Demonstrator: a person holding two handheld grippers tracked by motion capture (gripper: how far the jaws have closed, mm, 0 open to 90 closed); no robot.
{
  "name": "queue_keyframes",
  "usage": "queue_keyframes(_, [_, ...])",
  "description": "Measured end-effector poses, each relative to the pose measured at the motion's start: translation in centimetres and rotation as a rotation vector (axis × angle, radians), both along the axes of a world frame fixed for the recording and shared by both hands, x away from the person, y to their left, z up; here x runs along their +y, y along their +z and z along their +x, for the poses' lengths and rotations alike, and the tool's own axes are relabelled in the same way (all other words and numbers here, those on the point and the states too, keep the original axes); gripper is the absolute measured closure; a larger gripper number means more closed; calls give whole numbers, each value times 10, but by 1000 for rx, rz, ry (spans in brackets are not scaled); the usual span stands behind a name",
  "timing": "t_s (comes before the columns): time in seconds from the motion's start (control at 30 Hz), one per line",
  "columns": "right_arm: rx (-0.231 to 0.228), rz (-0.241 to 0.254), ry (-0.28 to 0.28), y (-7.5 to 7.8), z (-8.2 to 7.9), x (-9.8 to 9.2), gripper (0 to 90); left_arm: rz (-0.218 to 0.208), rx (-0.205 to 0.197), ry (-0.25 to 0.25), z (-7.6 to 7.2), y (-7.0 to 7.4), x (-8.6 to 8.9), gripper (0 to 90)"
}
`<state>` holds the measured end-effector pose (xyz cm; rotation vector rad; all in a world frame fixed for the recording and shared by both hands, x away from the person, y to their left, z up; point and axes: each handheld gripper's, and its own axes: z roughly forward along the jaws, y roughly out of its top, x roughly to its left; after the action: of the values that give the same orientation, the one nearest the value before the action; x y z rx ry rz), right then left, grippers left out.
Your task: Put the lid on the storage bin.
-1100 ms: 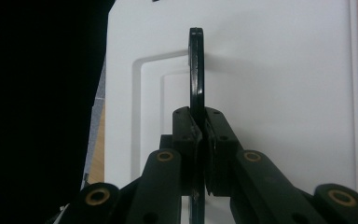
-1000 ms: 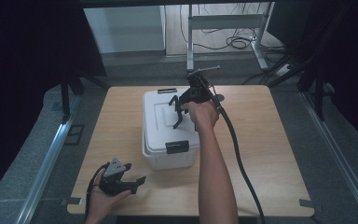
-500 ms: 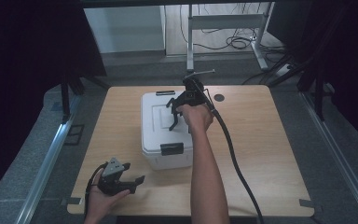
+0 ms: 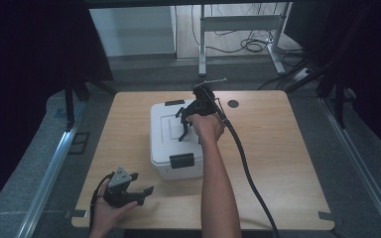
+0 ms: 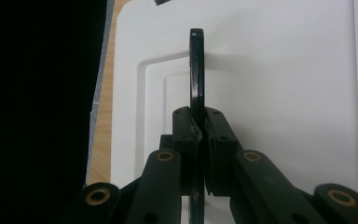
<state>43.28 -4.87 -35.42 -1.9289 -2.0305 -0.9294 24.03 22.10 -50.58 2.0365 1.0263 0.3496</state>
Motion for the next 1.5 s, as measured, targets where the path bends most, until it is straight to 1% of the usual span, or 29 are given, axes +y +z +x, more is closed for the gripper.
queue_keyframes(0.1, [5, -4, -2, -4, 0, -1, 853, 0, 0, -1, 0, 0, 0, 207])
queue_keyframes(0.13, [13, 9, -9, -8, 1, -3, 853, 0, 1, 0, 0, 0, 0, 207])
queue_keyframes(0.17, [15, 18, -10, -9, 1, -4, 852, 0, 1, 0, 0, 0, 0, 207])
queue_keyframes(0.47, [4, 19, 9, -10, 1, -3, 835, 3, 0, 0, 1, -1, 0, 207])
queue_keyframes(0.57, [8, -6, 49, -8, 2, -2, 751, 5, 1, -1, 1, -1, 0, 207])
queue_keyframes(0.6, [8, -6, 49, -8, 2, -2, 751, 5, 1, -1, 1, -1, 0, 207])
queue_keyframes(0.63, [-16, -13, 55, -5, 3, -4, 726, 8, 4, -1, 2, -2, 0, 207])
queue_keyframes(0.7, [-26, -12, 71, -3, 3, -8, 694, 10, 5, 0, 2, -3, 0, 207])
queue_keyframes(0.77, [-34, -10, 73, -2, 3, -11, 689, 11, 4, 1, 2, -3, 0, 207])
queue_keyframes(0.8, [-48, -4, 84, 0, 3, -16, 674, 13, 4, 3, 2, -3, 0, 207])
queue_keyframes(0.83, [-48, -4, 84, 0, 3, -16, 674, 13, 4, 3, 2, -3, 0, 207])
queue_keyframes(0.87, [-61, 3, 100, 1, 2, -19, 661, 15, 1, 3, 2, -3, 1, 207])
queue_keyframes(0.97, [-81, 14, 127, 2, -1, -22, 642, 14, 0, 5, 2, -3, 1, 207])
queue_keyframes(1.0, [-81, 14, 127, 2, -1, -22, 642, 14, 0, 5, 2, -3, 1, 207])
queue_keyframes(1.03, [-93, 17, 148, 3, -2, -23, 631, 16, 0, 5, 2, -3, 1, 207])
queue_keyframes(1.13, [-124, 36, 166, 5, -4, -26, 613, 20, -1, 8, 2, -3, 2, 207])
queue_keyframes(1.27, [-156, 32, 196, 6, -7, -31, 595, 22, 0, 13, 2, -3, 3, 207])
queue_keyframes(1.3, [-156, 32, 196, 6, -7, -31, 595, 21, -1, 14, 2, -3, 3, 207])
queue_keyframes(1.33, [-180, 25, 207, 6, -8, -35, 584, 20, -2, 17, 2, -3, 3, 207])
queue_keyframes(1.37, [-180, 25, 207, 6, -8, -35, 584, 20, -2, 17, 2, -3, 3, 207])
queue_keyframes(1.4, [-202, 17, 221, 5, -11, -42, 571, 21, -2, 17, 2, -3, 3, 207])
queue_keyframes(1.43, [-202, 17, 221, 5, -11, -42, 571, 21, -2, 17, 2, -3, 3, 207])
queue_keyframes(1.47, [-221, 9, 225, 5, -14, -49, 555, 23, -2, 17, 2, -3, 3, 207])
queue_keyframes(1.5, [-231, 7, 227, 4, -15, -52, 546, 23, -2, 19, 2, -3, 3, 207])
